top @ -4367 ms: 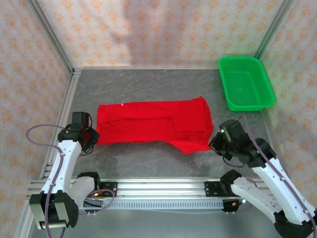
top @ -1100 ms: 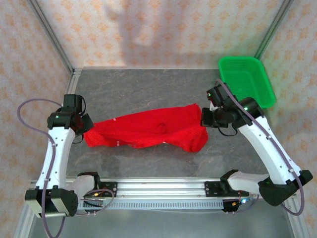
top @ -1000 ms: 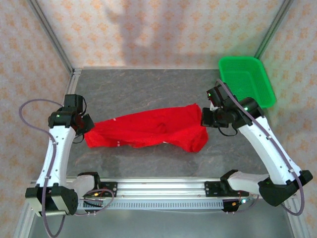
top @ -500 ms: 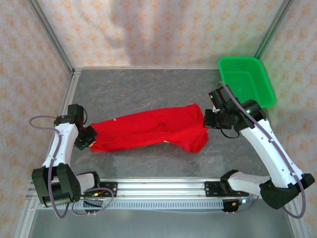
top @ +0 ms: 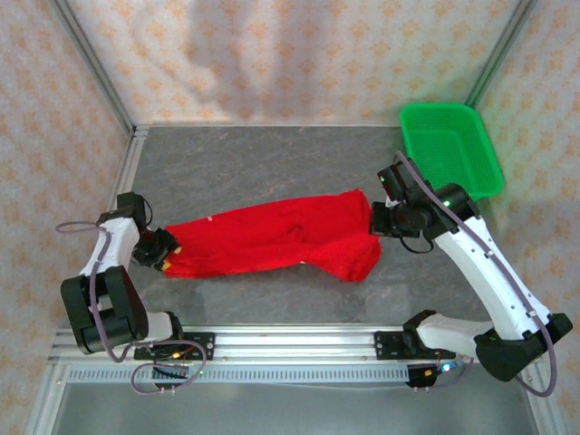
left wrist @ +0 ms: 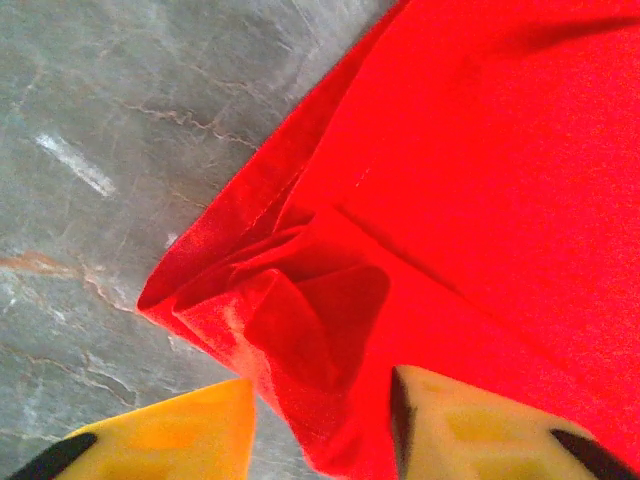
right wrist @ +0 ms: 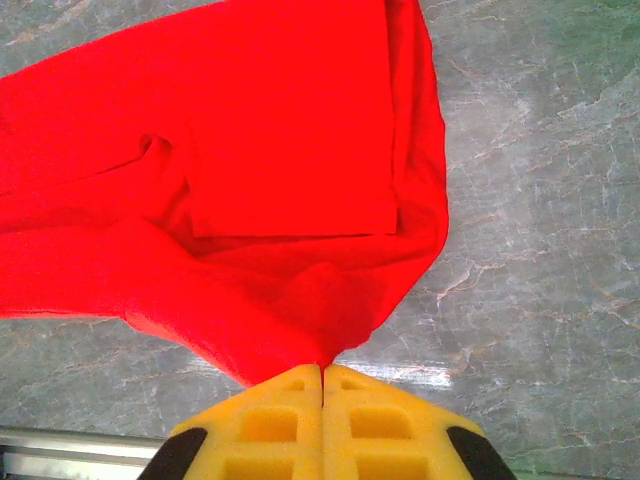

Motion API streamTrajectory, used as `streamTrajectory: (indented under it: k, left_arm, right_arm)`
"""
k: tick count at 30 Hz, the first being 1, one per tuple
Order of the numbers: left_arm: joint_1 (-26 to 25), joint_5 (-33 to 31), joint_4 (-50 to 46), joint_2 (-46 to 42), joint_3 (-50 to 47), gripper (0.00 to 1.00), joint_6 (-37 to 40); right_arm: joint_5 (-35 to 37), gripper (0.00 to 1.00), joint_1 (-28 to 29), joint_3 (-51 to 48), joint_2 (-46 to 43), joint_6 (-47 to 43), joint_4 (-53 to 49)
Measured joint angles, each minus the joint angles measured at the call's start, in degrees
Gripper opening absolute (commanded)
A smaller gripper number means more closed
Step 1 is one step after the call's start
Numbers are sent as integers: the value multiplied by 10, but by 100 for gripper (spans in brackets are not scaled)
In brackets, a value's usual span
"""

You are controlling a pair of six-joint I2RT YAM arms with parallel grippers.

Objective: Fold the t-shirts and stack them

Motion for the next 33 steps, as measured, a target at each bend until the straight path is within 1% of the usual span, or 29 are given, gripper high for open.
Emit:
streamTrajectory:
  k: [2, 5, 7, 10, 13, 20, 25, 28, 33]
  left_arm:
    - [13, 2, 0, -24, 1, 55, -4]
    - [42, 10, -3, -61, 1, 56, -6]
    - [59, 18, -3, -71, -1, 56, -6]
    - [69, 23, -4, -70, -11, 56, -6]
    - [70, 32, -5, -70, -27, 53, -9]
    - [77, 48, -1, -70, -61, 42, -22]
    - [77, 51, 11, -56, -71, 40, -25]
    - [77, 51, 15, -50, -73, 40, -26]
    - [77, 51, 10, -62, -73, 52, -28]
  right_arm:
    - [-3, 0, -1, -3, 1, 0, 5]
    - [-5, 0, -4, -7, 2, 0, 11]
    - [-7, 0, -4, -10, 3, -3, 15]
    - [-10, 0, -8, -12, 5, -9, 17]
    - [-12, 0, -11, -12, 6, -13, 17]
    - [-14, 0, -14, -16, 6, -16, 17]
    - [-14, 0, -18, -17, 6, -19, 17]
    - [-14, 0, -19, -17, 6, -19, 17]
    - [-14, 0, -19, -17, 6, -19, 17]
